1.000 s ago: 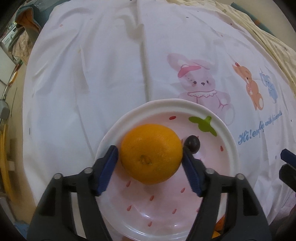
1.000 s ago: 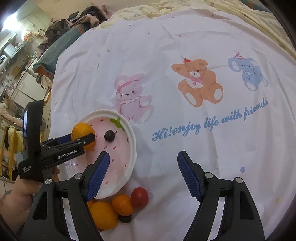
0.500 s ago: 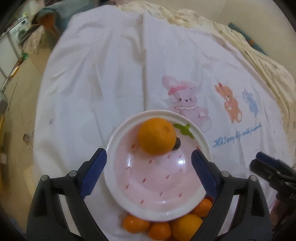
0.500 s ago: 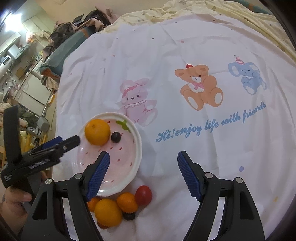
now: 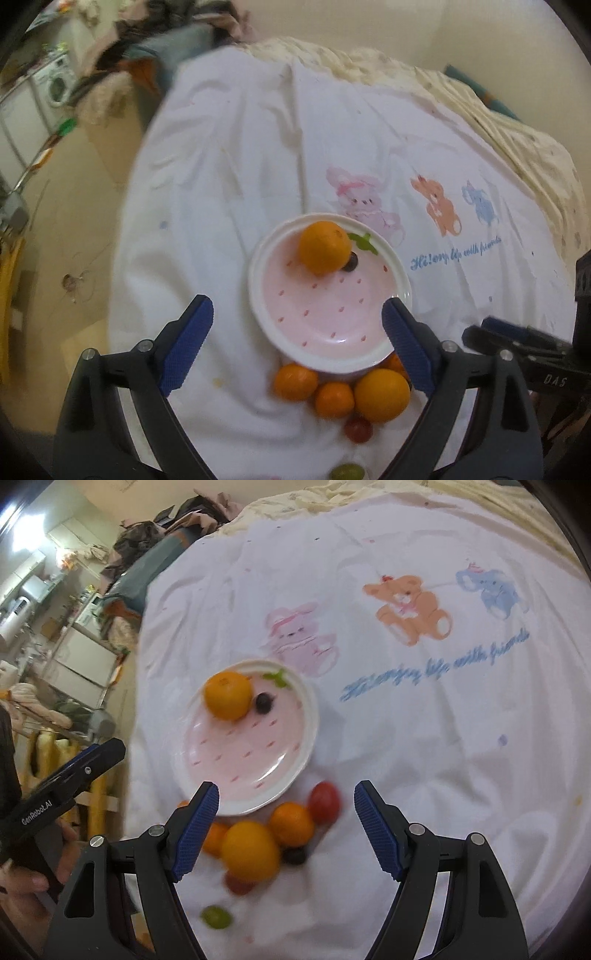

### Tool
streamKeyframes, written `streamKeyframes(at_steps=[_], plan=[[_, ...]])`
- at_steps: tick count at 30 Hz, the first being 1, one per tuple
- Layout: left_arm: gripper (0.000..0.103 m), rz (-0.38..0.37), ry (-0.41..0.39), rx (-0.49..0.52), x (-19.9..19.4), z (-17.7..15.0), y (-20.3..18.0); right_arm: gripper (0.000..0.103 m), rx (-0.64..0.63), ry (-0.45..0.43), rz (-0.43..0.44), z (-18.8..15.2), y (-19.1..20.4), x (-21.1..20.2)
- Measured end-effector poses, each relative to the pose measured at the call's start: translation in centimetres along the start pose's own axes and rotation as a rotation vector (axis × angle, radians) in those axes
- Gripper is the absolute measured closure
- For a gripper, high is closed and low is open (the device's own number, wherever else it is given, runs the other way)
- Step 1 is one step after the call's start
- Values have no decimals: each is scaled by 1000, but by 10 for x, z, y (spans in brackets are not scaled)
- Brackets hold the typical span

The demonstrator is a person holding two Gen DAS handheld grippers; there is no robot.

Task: Organize fruits
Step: 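Lower the large orange onto the pink plate and open the left tool, then grasp a mandarin beside the plate with the left tool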

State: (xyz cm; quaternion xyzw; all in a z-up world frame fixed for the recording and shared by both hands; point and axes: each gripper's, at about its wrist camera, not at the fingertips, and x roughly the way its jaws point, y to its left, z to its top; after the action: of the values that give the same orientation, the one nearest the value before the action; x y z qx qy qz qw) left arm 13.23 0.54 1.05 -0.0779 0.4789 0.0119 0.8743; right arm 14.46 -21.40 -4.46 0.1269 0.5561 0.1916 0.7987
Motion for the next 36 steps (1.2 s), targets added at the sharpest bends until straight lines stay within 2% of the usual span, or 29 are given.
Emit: streamKeyframes(at_steps=[3,7,14,19,22,26,28,30,34,36], plan=[[12,22,-16,-6,-19,-8,1,25,-26,-22,-7,-11,9,-12],[11,23,-3,-29,-39,-20,3,25,18,-31,10,-21,4,-27],[10,-11,61,-2,-40,-38,-3,25,58,-57,-15,-27,-8,-38],[10,-50,135,33,-20,-51,-8,25,92,-43,-27,-31,-17,-30],[10,-38,191,71,0,-60,-14,25,95,-33,-38,-34,-19,-22],[11,-18,282,-22,30,-67,0,25,112,14,-54,-40,-25,-7],[21,-3,326,-115,43,-64,14,25,116,18,-42,-40,-25,-5],[29,11,348,-160,50,-61,19,25,109,9,-21,-39,-22,-6],[29,-6,388,-174,64,-56,14,25,104,3,4,-37,-19,-6],[33,7,395,-161,73,-56,9,25,107,1,11,-37,-19,-7]])
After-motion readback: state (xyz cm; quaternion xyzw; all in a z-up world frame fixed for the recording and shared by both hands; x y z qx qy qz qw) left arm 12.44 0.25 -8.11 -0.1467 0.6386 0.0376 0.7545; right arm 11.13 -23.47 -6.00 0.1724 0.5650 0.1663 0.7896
